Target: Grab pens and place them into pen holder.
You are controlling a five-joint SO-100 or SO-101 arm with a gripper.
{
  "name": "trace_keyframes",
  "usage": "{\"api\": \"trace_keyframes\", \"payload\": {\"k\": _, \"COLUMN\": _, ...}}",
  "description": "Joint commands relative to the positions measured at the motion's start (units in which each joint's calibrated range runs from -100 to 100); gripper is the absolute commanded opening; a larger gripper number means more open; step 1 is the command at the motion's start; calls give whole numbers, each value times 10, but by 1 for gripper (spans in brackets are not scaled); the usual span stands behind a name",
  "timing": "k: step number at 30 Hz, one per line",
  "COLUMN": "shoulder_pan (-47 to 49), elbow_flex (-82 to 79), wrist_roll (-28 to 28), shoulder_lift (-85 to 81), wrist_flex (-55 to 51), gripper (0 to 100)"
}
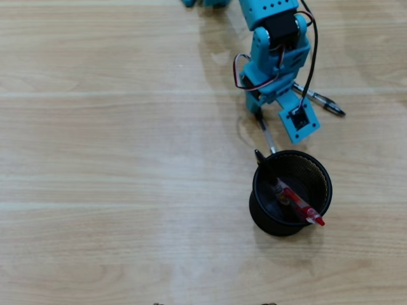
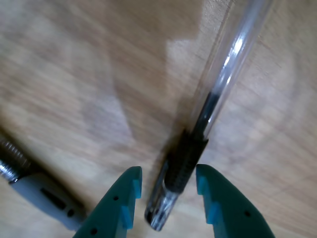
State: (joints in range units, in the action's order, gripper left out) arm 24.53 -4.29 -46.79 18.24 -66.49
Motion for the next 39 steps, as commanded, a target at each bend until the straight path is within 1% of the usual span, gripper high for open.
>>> {"api": "trace_keyframes", "payload": {"k": 1, "shoulder_pan": 3, "elbow_flex": -36, "wrist_roll": -4, "shoulder_lift": -24, "wrist_flex": 71, "gripper": 17}}
{"api": "trace_keyframes", "payload": {"k": 4, "shoulder_pan": 0, "elbow_flex": -57, "wrist_roll": -4, "shoulder_lift": -23, "wrist_flex": 103, "gripper": 19}}
{"api": "trace_keyframes", "payload": {"k": 7, "shoulder_pan": -3, "elbow_flex": -79, "wrist_roll": -5, "shoulder_lift": -23, "wrist_flex": 111, "gripper": 17}}
{"api": "trace_keyframes", "payload": {"k": 10, "shoulder_pan": -13, "elbow_flex": -100, "wrist_roll": -5, "shoulder_lift": -23, "wrist_flex": 112, "gripper": 11}}
{"api": "trace_keyframes", "payload": {"k": 12, "shoulder_pan": -20, "elbow_flex": -108, "wrist_roll": -5, "shoulder_lift": -23, "wrist_flex": 112, "gripper": 2}}
{"api": "trace_keyframes", "payload": {"k": 13, "shoulder_pan": -24, "elbow_flex": -110, "wrist_roll": -5, "shoulder_lift": -23, "wrist_flex": 112, "gripper": 1}}
{"api": "trace_keyframes", "payload": {"k": 14, "shoulder_pan": -28, "elbow_flex": -110, "wrist_roll": -5, "shoulder_lift": -23, "wrist_flex": 112, "gripper": 3}}
{"api": "trace_keyframes", "payload": {"k": 20, "shoulder_pan": -31, "elbow_flex": -102, "wrist_roll": -5, "shoulder_lift": -42, "wrist_flex": 103, "gripper": 2}}
{"api": "trace_keyframes", "payload": {"k": 27, "shoulder_pan": -35, "elbow_flex": -99, "wrist_roll": -5, "shoulder_lift": -151, "wrist_flex": 102, "gripper": 2}}
{"api": "trace_keyframes", "payload": {"k": 31, "shoulder_pan": -40, "elbow_flex": -34, "wrist_roll": -5, "shoulder_lift": -211, "wrist_flex": 102, "gripper": 2}}
{"api": "trace_keyframes", "payload": {"k": 39, "shoulder_pan": -40, "elbow_flex": 209, "wrist_roll": -5, "shoulder_lift": -228, "wrist_flex": 106, "gripper": 2}}
